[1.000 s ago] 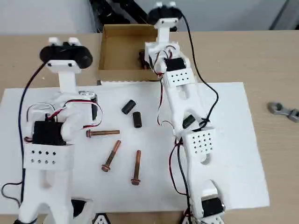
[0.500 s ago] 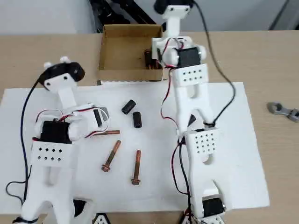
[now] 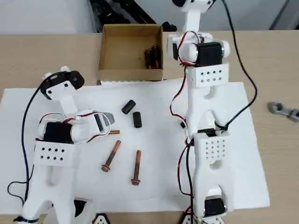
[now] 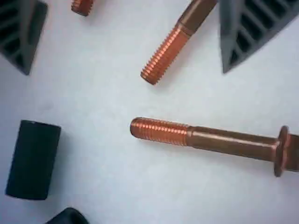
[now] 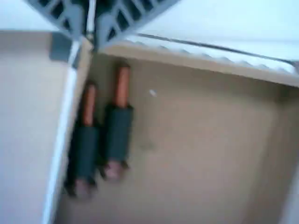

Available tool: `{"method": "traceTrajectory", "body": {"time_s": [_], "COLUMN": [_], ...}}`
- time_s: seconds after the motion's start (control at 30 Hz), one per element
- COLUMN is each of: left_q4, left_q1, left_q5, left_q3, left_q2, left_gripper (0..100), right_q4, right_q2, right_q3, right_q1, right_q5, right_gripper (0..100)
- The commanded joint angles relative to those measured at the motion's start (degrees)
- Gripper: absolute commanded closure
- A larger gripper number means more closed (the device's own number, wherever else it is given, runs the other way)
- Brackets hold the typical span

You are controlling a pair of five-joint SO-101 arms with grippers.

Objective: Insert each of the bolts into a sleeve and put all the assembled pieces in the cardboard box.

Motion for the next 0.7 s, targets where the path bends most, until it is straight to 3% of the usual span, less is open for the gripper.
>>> {"method": "traceTrajectory", "body": {"time_s": [0.0, 0.43, 0.67], "left_q4": [0.97, 8.35, 10.37], "left_q1": [-0.09, -7.03, -4.48], "left_q5": [0.53, 4.48, 5.89], "left_q3": [-0.75, -17.36, -17.98], "left_q2": [0.79, 28.48, 29.10], "left_gripper": [75, 76, 76], "right_q4": [0.40, 1.19, 0.75], "right_q2": [-6.20, -10.77, -25.01], "right_q3": [-5.36, 3.08, 24.62], "right_q1": [0.75, 0.84, 0.75], "right_q5": [-0.18, -0.18, -0.18], "right_gripper": [99.4, 99.4, 99.4]}}
